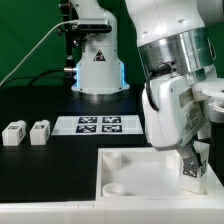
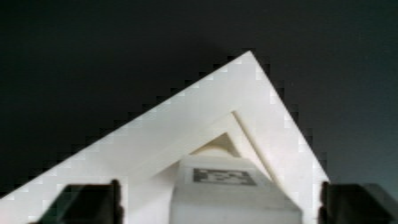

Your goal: Assemble one leg

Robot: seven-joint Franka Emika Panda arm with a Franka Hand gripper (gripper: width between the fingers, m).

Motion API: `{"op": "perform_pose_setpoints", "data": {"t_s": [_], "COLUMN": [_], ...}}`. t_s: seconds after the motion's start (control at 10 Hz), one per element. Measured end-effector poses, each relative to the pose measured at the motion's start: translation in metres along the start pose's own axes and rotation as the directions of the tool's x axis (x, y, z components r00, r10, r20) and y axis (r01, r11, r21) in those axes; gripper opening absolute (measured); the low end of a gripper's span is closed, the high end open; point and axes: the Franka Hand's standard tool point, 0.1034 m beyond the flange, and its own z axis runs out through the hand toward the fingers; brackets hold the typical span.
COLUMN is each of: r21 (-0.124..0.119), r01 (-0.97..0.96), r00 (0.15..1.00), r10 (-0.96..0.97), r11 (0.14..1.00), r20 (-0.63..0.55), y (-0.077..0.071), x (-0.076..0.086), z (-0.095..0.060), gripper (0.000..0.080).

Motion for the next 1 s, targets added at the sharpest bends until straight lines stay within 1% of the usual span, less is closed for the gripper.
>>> {"op": "perform_pose_setpoints", "data": {"t_s": [0.1,0.2,0.3,0.4,0.5,0.6,0.7,0.8,0.9,1.0], "r21": [-0.029,-0.092,-0.138,-0.132,-0.127,-0.123,-0.181,-0.195,-0.189,-0.189], "r01": [0.212,0.507,0.652,0.747,0.862,0.898,0.973,0.980,0.981,0.980], "r00": [0.977,0.861,0.755,0.660,0.500,0.432,0.163,0.065,0.072,0.075], "r10": [-0.212,-0.508,-0.656,-0.750,-0.864,-0.900,-0.982,-0.992,-0.992,-0.992], "r11": [0.977,0.857,0.746,0.652,0.491,0.422,0.143,0.043,0.051,0.054], "r20": [-0.005,0.013,0.018,0.030,0.052,0.061,0.099,0.109,0.106,0.105], "y": [0.0019,-0.0009,0.0031,0.0018,0.0003,0.0004,0.0018,0.0003,-0.0009,-0.0009], "x": [0.0034,0.0079,0.0065,0.0064,0.0086,0.0087,0.0110,0.0089,0.0099,0.0099], "z": [0.0005,-0.0036,-0.0045,-0.0044,-0.0044,-0.0042,0.0002,0.0008,0.0008,0.0009], "gripper": [0.0621,0.0641,0.0648,0.0648,0.0648,0.0648,0.0648,0.0648,0.0532,0.0398]}}
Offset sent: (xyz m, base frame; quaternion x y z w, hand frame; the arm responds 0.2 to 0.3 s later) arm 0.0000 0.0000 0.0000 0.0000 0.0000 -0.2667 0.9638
